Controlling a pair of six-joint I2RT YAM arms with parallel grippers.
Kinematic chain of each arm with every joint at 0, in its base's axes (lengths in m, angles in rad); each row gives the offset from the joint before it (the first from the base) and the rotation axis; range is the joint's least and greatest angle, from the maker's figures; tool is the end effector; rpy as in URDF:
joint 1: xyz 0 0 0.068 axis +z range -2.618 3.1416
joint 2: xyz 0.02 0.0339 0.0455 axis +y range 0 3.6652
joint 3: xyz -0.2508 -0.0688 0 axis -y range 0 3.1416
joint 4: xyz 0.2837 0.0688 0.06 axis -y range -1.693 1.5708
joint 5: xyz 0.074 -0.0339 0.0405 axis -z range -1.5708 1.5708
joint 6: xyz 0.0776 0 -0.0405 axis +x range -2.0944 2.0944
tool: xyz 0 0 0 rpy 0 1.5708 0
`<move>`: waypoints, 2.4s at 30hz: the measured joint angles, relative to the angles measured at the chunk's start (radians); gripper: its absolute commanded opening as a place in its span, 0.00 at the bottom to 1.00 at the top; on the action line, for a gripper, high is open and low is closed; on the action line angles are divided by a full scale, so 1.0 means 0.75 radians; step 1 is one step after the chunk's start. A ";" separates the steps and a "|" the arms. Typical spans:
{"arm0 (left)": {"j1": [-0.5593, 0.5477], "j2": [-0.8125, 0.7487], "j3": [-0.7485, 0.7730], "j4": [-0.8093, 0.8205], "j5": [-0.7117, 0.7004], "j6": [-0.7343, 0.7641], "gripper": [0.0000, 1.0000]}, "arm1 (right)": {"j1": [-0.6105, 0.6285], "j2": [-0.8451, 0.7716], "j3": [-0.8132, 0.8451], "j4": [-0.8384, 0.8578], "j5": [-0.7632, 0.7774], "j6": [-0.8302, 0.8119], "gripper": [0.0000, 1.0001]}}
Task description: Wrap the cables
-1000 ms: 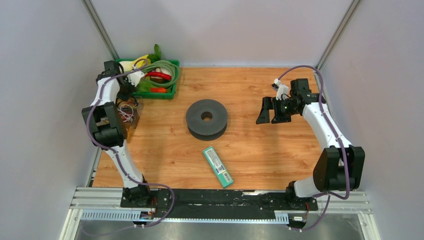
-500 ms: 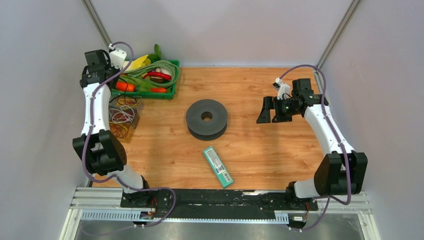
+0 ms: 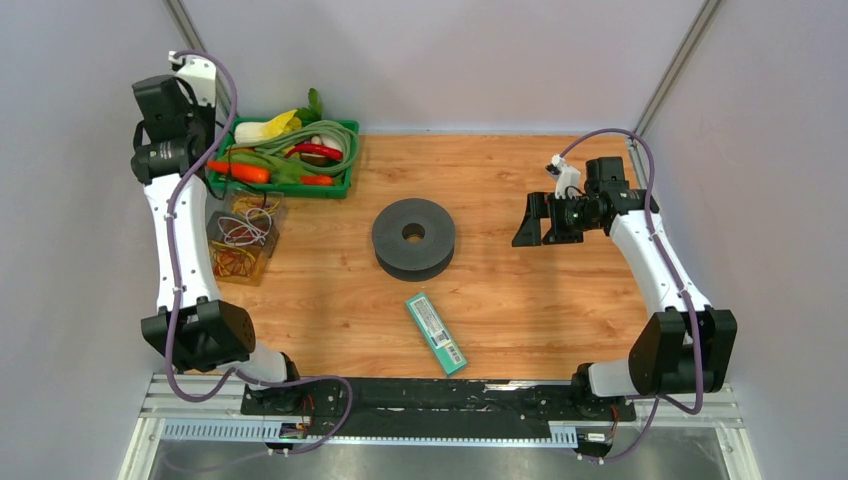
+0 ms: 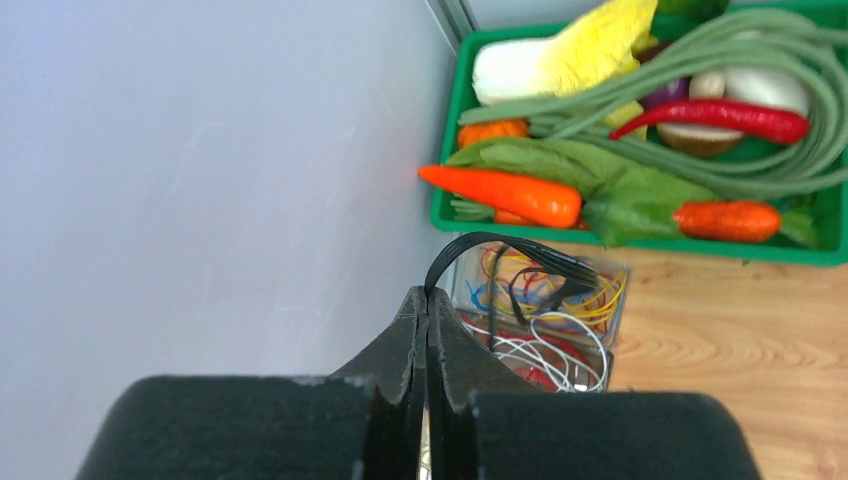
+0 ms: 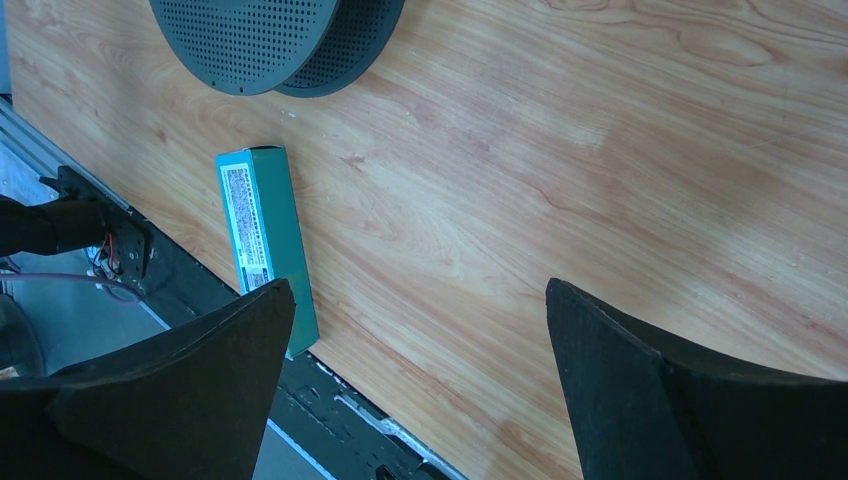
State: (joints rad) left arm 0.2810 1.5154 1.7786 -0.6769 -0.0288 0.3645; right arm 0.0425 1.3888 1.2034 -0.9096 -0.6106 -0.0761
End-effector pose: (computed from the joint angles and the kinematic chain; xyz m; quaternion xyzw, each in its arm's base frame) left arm 0.3868 0.1140 0.4347 0.0271 0.8368 0.1849 0.5147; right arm 0.3253 0.0584 0.2445 -0.1256 0.9211 0.2883 0.2296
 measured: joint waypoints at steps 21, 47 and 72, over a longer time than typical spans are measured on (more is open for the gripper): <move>-0.045 -0.207 0.181 0.008 0.117 -0.180 0.00 | 0.000 -0.064 0.014 -0.019 -0.023 0.000 1.00; -0.976 -0.129 0.299 -0.228 0.524 -0.119 0.00 | -0.009 -0.141 0.212 -0.182 -0.226 -0.218 1.00; -1.608 0.397 0.152 0.103 0.273 -0.076 0.00 | -0.478 0.132 0.341 -0.259 -0.129 -0.169 1.00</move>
State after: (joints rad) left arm -0.9249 1.8133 1.8927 -0.5999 0.1757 0.3077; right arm -0.3161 1.4876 1.4593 -1.1042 -0.7074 -0.2031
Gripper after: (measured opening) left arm 0.007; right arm 1.000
